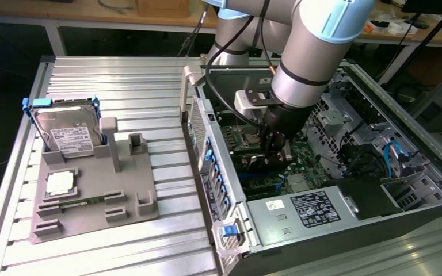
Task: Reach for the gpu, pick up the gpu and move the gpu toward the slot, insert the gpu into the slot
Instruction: 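Insert the gpu into the slot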
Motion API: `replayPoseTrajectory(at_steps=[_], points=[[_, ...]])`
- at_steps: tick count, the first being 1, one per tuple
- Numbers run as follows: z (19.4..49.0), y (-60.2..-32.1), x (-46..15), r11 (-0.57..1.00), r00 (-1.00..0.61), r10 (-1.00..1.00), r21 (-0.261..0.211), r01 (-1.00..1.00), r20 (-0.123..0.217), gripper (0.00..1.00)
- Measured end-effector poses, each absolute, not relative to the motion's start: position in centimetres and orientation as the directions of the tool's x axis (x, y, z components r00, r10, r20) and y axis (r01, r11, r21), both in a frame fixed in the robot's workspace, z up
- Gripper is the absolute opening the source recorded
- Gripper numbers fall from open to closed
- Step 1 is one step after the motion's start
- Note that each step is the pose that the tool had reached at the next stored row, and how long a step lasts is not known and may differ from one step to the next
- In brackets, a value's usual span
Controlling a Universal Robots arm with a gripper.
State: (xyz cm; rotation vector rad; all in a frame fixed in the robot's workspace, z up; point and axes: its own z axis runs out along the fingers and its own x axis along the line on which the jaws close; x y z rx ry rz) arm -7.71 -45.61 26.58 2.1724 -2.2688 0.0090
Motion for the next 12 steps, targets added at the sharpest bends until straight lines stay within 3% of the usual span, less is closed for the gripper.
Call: replayPoseTrajectory(at_steps=[12], points=[[26.32, -45.61, -7.71, 0.043, -0.043, -0.999, -0.004, -0.999, 0.004, 0.27]])
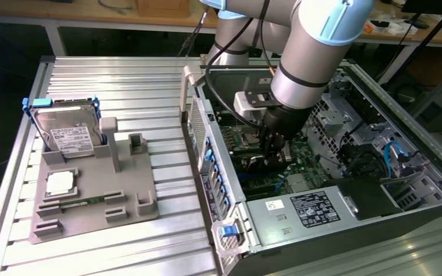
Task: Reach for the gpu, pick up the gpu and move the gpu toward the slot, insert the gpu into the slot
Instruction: 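Insert the gpu into the slot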
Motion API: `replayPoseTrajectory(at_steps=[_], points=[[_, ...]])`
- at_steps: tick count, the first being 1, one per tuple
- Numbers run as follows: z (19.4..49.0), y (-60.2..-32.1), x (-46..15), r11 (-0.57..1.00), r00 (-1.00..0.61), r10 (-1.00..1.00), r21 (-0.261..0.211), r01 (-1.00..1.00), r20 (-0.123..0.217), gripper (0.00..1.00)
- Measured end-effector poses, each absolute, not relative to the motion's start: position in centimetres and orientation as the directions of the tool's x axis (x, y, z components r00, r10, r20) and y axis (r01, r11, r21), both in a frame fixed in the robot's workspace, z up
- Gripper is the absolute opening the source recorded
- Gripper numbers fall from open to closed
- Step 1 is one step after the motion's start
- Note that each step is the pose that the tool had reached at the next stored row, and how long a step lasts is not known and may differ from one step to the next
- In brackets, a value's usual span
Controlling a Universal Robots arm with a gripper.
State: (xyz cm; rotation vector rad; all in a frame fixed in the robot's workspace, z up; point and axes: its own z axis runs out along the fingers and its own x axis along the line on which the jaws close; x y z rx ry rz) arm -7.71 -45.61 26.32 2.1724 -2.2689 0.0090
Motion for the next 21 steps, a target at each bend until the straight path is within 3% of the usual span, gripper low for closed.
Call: replayPoseTrajectory(at_steps=[21], points=[[25.83, -45.52, -7.71, 0.043, -0.043, -0.999, -0.004, -0.999, 0.001, 0.27]])
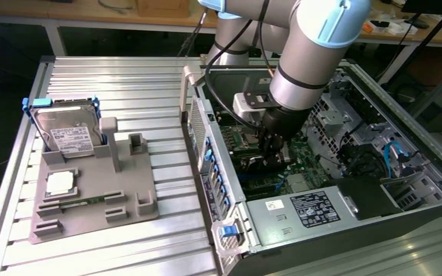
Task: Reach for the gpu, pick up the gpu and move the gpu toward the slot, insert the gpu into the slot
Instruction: 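Insert the gpu into the slot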
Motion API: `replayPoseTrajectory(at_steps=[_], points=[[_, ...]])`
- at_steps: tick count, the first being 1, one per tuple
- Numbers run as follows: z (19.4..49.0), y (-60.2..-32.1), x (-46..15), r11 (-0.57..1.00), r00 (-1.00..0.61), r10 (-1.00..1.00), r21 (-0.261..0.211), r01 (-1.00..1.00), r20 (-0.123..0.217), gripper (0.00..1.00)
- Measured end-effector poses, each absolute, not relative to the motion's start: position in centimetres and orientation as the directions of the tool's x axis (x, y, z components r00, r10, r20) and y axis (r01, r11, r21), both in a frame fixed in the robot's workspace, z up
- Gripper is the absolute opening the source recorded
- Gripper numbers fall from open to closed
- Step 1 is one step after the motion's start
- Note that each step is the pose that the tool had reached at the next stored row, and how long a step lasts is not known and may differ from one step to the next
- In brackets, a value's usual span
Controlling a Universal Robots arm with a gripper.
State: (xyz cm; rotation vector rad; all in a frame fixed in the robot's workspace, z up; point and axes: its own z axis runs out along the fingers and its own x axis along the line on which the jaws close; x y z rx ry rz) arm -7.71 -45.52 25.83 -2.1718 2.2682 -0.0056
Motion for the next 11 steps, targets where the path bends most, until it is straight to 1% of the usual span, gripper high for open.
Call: replayPoseTrajectory(at_steps=[11], points=[[26.10, -45.52, -7.71, 0.043, -0.043, -0.999, -0.004, -0.999, 0.001, 0.27]])
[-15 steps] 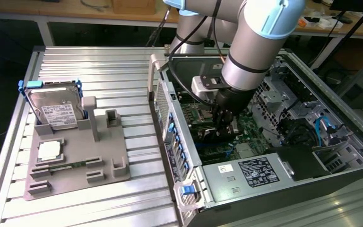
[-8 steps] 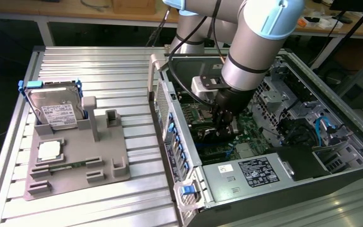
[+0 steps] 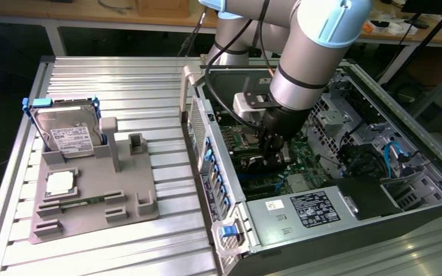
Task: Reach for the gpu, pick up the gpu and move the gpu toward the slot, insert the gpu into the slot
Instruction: 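Insert the gpu into the slot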
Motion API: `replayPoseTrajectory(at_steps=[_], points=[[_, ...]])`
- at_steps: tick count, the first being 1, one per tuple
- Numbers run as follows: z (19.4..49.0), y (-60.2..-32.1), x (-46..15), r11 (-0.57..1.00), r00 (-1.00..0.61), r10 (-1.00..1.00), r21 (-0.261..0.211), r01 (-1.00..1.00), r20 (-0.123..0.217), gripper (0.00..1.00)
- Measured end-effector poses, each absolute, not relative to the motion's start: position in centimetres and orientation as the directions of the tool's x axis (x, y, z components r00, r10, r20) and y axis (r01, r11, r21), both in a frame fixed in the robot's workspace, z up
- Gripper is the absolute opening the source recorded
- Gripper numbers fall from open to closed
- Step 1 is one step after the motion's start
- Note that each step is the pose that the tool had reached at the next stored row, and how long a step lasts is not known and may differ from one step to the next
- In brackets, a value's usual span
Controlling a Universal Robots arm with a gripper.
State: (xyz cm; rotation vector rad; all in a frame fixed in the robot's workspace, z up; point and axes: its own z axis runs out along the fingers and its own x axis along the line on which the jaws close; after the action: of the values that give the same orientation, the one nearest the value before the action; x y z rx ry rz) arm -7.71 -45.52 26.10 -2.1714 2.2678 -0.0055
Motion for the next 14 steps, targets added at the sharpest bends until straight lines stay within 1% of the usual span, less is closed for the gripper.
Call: replayPoseTrajectory(at_steps=[14], points=[[26.17, -45.65, -7.72, 0.044, -0.044, -0.999, -0.004, -0.999, 0.001, 0.27]])
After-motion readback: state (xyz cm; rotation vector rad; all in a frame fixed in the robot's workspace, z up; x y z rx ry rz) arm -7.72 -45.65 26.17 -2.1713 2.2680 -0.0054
